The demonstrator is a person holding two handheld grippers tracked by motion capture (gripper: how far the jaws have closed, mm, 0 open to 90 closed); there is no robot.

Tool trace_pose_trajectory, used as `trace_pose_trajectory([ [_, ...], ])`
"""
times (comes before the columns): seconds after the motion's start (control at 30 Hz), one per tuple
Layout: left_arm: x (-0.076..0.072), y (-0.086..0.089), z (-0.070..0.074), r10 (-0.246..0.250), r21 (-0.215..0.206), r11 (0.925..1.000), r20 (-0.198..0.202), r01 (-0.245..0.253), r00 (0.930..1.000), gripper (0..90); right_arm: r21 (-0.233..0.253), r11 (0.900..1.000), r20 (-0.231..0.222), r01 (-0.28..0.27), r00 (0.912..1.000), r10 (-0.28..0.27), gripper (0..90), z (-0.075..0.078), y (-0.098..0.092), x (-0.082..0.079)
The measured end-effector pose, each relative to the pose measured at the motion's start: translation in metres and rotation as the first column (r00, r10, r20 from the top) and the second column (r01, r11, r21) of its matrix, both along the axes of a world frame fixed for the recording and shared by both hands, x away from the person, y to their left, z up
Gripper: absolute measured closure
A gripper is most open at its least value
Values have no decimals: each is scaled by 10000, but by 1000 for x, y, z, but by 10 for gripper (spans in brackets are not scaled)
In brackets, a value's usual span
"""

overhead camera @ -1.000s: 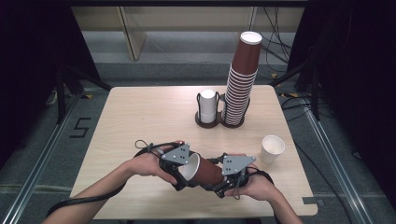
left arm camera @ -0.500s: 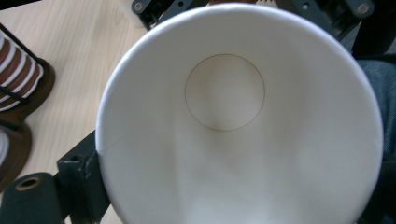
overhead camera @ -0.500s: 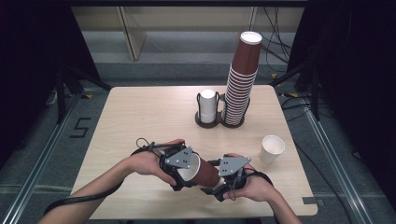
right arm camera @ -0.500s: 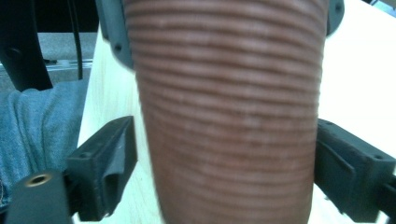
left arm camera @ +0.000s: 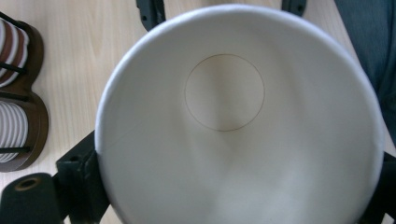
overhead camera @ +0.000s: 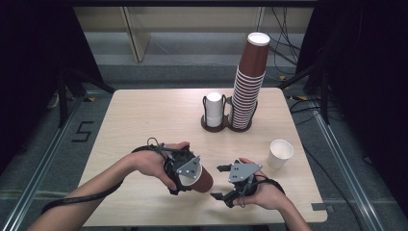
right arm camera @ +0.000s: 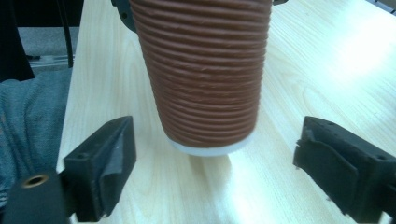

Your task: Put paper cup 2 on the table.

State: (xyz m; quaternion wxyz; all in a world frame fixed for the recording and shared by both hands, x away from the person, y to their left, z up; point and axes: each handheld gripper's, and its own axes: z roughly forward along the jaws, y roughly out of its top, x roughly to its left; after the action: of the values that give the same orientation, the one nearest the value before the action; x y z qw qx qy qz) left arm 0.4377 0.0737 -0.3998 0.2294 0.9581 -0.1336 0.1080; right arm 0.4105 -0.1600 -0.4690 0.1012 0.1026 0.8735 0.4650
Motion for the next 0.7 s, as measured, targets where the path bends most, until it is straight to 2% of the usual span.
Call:
trace_pose_trajectory([
  [0.03, 0, 0, 0, 0, 0, 10000, 0, 0, 10000, 99, 0, 10000, 0, 0, 10000, 0, 140, 0, 0, 0],
  [0.07, 0, -1, 1, -88, 192, 9998, 80, 86, 9999, 99, 3, 10000, 402, -38, 9992, 38, 150, 0, 2, 2],
  [0.1, 0, -2, 4, -197, 491, 9986, 191, 187, 9996, 99, 97, 10000, 301, -2, 9995, -1, 152, 0, 5, 2],
  [0.2, 1, -4, 7, -233, 679, 9975, 277, 214, 9993, 99, 203, 9998, 244, 10, 9997, -15, 152, -1, 8, 3],
  [0.27, 1, -6, 9, -278, 810, 9964, 372, 247, 9989, 99, 258, 9997, 528, -48, 9986, 34, 153, -1, 15, 5],
  [0.3, 1, -6, 9, -278, 810, 9964, 372, 247, 9989, 99, 258, 9997, 528, -48, 9986, 34, 153, -1, 15, 5],
  [0.33, 1, -7, 10, -287, 850, 9961, 399, 252, 9988, 99, 356, 9992, 105, 165, 9998, -169, 153, -1, 17, 2],
  [0.37, 1, -7, 10, -297, 883, 9958, 415, 260, 9987, 99, 385, 9992, 497, -89, 9987, 70, 153, 0, 20, 5],
  [0.43, 1, -8, 10, -315, 916, 9954, 445, 273, 9985, 99, 411, 9991, 352, -92, 9993, 78, 154, 0, 23, 4],
  [0.47, 2, -8, 10, -322, 921, 9954, 451, 279, 9985, 99, 359, 9992, 404, -169, 9991, 155, 154, 0, 25, 4],
  [0.5, 2, -8, 10, -313, 880, 9957, 425, 274, 9986, 99, 375, 9990, 662, -250, 9976, 224, 155, 0, 28, 6],
  [0.53, 2, -8, 10, -313, 880, 9957, 425, 274, 9986, 99, 375, 9990, 662, -250, 9976, 224, 155, 0, 28, 6],
  [0.63, 1, -9, 9, -366, 896, 9954, 397, 330, 9985, 99, 420, 9991, 277, -60, 9996, 48, 163, -1, 31, 3],
  [0.67, 1, -9, 9, -366, 896, 9954, 397, 330, 9985, 99, 450, 9987, 485, -223, 9986, 201, 164, -1, 33, 5],
  [0.7, 0, -10, 9, -422, 948, 9948, 408, 382, 9983, 99, 494, 9987, 457, -150, 9989, 127, 167, -1, 33, 5],
])
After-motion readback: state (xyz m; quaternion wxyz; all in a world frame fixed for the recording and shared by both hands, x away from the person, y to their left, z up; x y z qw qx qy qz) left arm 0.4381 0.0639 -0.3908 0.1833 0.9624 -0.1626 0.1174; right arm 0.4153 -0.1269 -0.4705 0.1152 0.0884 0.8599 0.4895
